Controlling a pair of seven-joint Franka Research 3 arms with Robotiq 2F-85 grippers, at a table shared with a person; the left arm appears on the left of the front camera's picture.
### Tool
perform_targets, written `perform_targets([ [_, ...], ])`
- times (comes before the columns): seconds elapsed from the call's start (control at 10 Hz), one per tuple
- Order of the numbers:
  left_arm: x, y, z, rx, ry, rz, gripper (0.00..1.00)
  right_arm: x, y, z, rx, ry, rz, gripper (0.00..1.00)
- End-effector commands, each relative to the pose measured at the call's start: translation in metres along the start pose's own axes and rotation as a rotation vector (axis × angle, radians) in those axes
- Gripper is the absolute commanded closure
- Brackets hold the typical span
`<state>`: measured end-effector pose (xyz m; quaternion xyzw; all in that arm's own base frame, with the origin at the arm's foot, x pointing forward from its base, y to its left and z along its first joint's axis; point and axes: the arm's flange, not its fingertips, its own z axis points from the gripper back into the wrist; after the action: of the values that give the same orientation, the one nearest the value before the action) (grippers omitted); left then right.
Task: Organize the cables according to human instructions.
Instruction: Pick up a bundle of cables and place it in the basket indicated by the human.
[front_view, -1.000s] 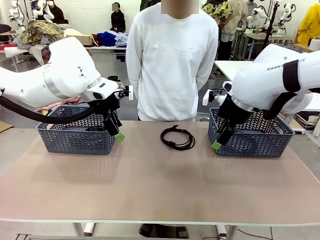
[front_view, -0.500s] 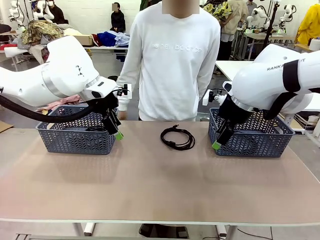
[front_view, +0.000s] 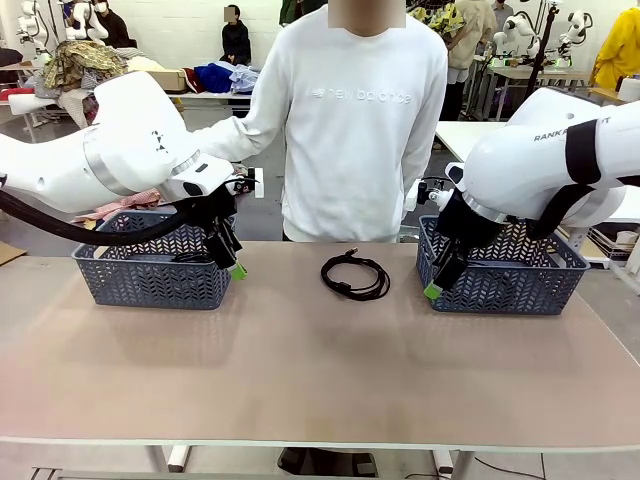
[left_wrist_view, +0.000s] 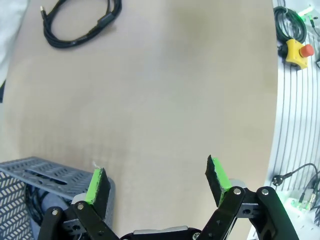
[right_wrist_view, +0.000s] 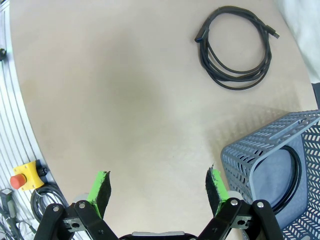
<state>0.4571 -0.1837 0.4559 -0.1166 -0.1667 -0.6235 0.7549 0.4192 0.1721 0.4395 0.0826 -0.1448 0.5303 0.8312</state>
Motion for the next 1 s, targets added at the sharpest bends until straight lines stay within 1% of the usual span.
perform_targets([
  [0.0, -0.0012, 0.0014, 0.0003, 0.002, 0.001, -0.008, 0.0, 0.002, -0.0008, 0.0016, -0.011, 0.007, -0.002, 0.0],
  [0.9, -0.0012, 0.0014, 0.0003, 0.002, 0.001, -0.008, 0.0, 0.002, -0.0008, 0.0016, -0.011, 0.007, -0.002, 0.0],
])
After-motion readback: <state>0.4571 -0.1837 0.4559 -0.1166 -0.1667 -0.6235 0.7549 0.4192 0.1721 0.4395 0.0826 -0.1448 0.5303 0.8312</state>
